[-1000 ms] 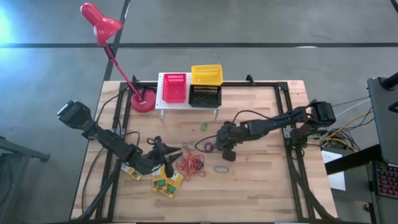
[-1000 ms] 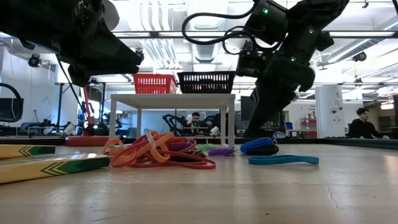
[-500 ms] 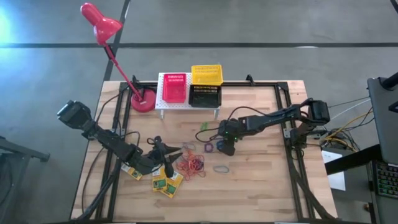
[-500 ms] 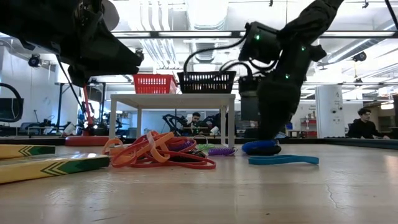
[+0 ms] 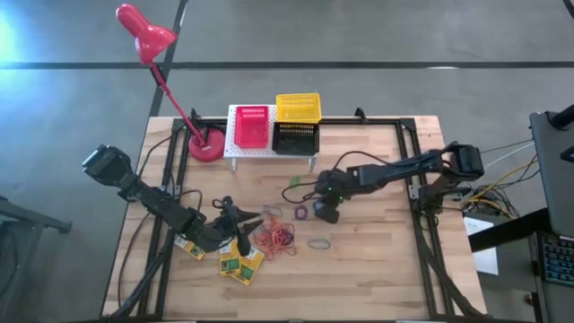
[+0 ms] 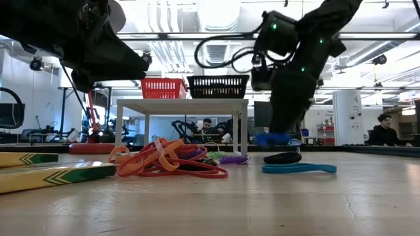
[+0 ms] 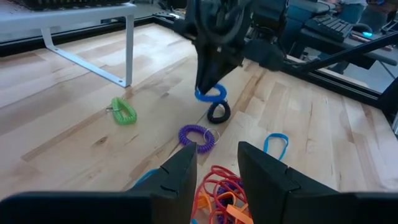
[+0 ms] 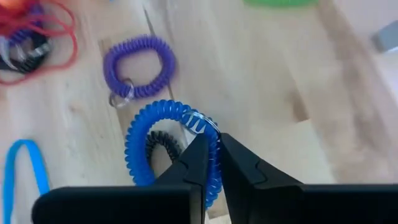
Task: Pick & Place Office Desk Supplies
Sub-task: Put the blue spring keychain into the yellow bin on the shelf
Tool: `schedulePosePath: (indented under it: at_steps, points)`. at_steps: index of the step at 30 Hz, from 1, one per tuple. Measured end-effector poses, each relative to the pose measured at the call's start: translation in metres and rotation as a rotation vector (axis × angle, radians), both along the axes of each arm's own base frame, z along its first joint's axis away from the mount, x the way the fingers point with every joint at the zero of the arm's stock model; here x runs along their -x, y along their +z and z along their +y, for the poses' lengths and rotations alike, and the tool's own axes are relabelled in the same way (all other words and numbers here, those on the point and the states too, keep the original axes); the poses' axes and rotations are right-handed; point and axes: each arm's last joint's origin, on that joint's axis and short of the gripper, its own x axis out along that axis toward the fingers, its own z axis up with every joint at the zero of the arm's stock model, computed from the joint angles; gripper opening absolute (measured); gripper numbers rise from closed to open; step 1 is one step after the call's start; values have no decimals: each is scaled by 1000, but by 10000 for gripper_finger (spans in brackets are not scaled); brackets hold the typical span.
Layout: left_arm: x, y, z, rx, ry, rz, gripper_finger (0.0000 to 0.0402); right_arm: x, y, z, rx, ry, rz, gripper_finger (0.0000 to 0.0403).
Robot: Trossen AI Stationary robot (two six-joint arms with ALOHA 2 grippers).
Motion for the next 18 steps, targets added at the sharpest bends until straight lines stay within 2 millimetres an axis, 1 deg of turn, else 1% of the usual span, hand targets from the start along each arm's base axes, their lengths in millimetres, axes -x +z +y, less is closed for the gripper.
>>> schedulePosePath:
  at_steps: [3,7,12,15,18]
  points:
    - [0,0,0,7,2,-1,122,0,18,3,1,10,-65,24]
    - [0,0,0,6,3,-1,122,-4,49,11,27,70,-175,24]
    - [0,0,0,7,3,-1,122,-18,109,14,103,157,-384,24]
    - [0,0,0,6,5,-1,122,-30,145,3,184,182,-483,24]
    - [0,0,1,4,10,0,122,-43,174,-24,262,148,-535,23]
